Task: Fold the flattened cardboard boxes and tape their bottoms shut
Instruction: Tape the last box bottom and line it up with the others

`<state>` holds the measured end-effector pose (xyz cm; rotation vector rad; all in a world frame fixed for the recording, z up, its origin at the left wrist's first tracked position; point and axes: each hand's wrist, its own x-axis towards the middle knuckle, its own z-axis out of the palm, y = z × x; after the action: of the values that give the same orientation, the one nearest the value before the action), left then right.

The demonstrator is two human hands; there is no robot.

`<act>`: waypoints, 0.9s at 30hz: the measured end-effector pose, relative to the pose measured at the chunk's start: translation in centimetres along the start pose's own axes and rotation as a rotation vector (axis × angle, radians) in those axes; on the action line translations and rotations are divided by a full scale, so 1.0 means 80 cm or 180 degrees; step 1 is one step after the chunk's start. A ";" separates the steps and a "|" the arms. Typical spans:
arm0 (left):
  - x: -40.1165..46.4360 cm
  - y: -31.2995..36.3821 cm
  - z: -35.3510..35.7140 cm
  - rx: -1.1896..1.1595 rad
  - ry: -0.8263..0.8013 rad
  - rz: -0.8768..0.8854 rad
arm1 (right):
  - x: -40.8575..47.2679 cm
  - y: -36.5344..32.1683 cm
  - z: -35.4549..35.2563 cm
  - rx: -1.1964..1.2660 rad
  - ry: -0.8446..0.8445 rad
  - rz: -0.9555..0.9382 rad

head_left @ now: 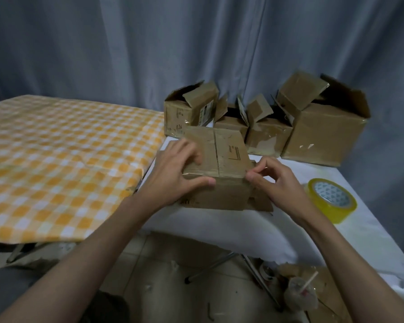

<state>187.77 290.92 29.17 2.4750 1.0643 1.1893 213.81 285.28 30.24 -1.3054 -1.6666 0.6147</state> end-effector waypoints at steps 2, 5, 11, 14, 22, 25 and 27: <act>0.008 0.011 0.005 0.0257 -0.0366 0.0179 | 0.003 0.000 0.008 -0.0080 0.0103 -0.0038; 0.011 0.020 0.019 0.0817 -0.0570 0.0580 | 0.006 0.000 0.012 -0.0168 0.0107 -0.0030; 0.005 0.023 0.034 0.1101 -0.0347 0.0722 | 0.006 -0.002 0.014 -0.0114 0.0184 0.0204; 0.009 0.030 0.023 0.0882 -0.0396 0.0597 | 0.003 -0.009 0.018 0.0204 0.0244 0.0715; 0.030 0.033 -0.007 -0.0107 -0.0580 -0.2187 | 0.006 -0.024 0.027 0.0457 0.0070 0.1535; 0.025 0.044 -0.011 -0.0436 -0.0191 -0.1778 | 0.009 -0.035 0.022 0.0527 0.0290 0.1377; 0.025 0.050 -0.019 -0.1061 0.0137 -0.1732 | 0.008 -0.042 0.011 0.0817 0.0488 0.1076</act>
<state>189.55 289.19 33.21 1.7608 1.3112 1.1295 211.38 284.96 32.81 -1.4150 -1.2071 0.8735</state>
